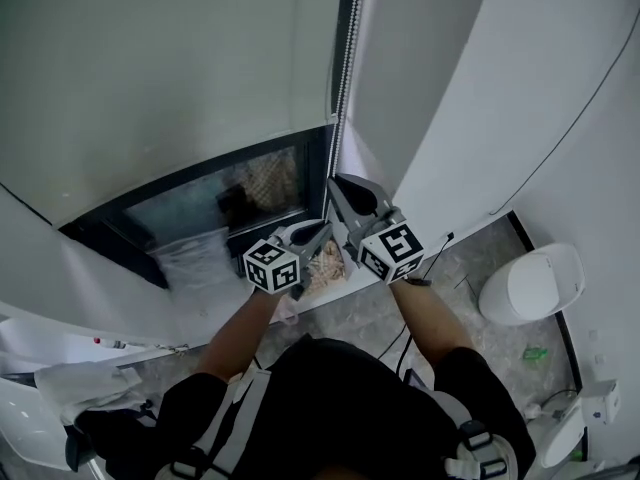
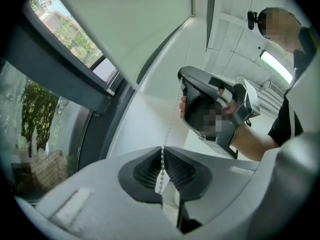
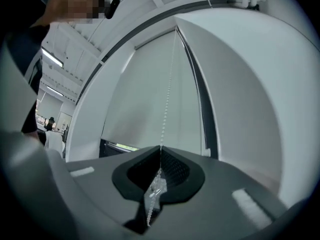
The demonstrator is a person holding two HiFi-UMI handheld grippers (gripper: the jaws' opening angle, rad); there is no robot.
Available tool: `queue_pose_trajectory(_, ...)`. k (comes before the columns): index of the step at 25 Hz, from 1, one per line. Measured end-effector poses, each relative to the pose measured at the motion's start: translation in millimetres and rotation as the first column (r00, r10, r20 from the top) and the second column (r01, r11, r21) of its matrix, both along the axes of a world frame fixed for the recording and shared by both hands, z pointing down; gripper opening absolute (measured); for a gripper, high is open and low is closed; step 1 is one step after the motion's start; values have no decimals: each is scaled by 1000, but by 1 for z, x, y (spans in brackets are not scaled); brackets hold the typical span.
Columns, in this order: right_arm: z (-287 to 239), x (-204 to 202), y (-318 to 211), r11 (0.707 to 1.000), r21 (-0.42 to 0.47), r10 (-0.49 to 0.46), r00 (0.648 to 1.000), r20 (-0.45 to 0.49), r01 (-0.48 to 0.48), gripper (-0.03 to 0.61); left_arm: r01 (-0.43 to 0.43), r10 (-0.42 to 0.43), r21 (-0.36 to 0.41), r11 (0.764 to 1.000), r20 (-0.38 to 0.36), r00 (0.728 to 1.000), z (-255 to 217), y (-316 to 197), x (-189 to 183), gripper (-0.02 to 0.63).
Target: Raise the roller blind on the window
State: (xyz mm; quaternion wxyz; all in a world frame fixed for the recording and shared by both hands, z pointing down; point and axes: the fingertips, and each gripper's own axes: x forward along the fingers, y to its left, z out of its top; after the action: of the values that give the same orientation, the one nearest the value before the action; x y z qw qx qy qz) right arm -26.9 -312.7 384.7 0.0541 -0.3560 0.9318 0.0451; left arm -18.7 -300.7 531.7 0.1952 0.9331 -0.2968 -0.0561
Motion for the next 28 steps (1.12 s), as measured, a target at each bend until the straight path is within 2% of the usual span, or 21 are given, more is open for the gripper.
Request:
queue_pose_trajectory(4, 16, 1, 6, 1000, -22, -10, 1000, -6, 9, 7, -9, 9, -8, 1000, 18, 1000, 11, 2, -6, 17)
queue_pose_trajectory(7, 17, 1, 6, 1000, -18, -9, 1000, -7, 8, 8, -49, 45, 60, 997, 77, 996, 8, 10, -9, 28)
queue_pose_trajectory(8, 17, 0, 7, 1000, -17, -9, 1000, -8, 9, 8, -68, 60, 82, 994, 90, 994, 5, 14, -12, 86)
queue_pose_trajectory(11, 18, 1, 7, 1000, -21, -12, 1000, 1, 12, 8, -98, 92, 128, 987, 49, 995, -20, 23, -29, 120)
queue_pose_trajectory(14, 18, 2, 8, 999, -27, -18, 1000, -1, 18, 8, -75, 81, 219, 973, -18, 997, -71, 18, -45, 133)
queue_pose_trajectory(16, 17, 1, 7, 999, -35, -30, 999, -13, 30, 8, -72, 92, 303, 950, -50, 995, -121, 11, -43, 133)
queue_pose_trajectory(20, 19, -4, 12, 996, -58, -63, 998, -8, 62, 6, -102, 146, 447, 889, -65, 987, -212, 4, -22, 133)
queue_pose_trajectory(24, 22, -2, 10, 997, -60, -49, 999, -1, 49, 7, -174, 222, 522, 835, -31, 974, -257, -1, -2, 133)
queue_pose_trajectory(28, 23, 1, 12, 997, -61, -52, 999, -17, 51, 8, -191, 228, 573, 797, 8, 974, -275, -1, 9, 132)
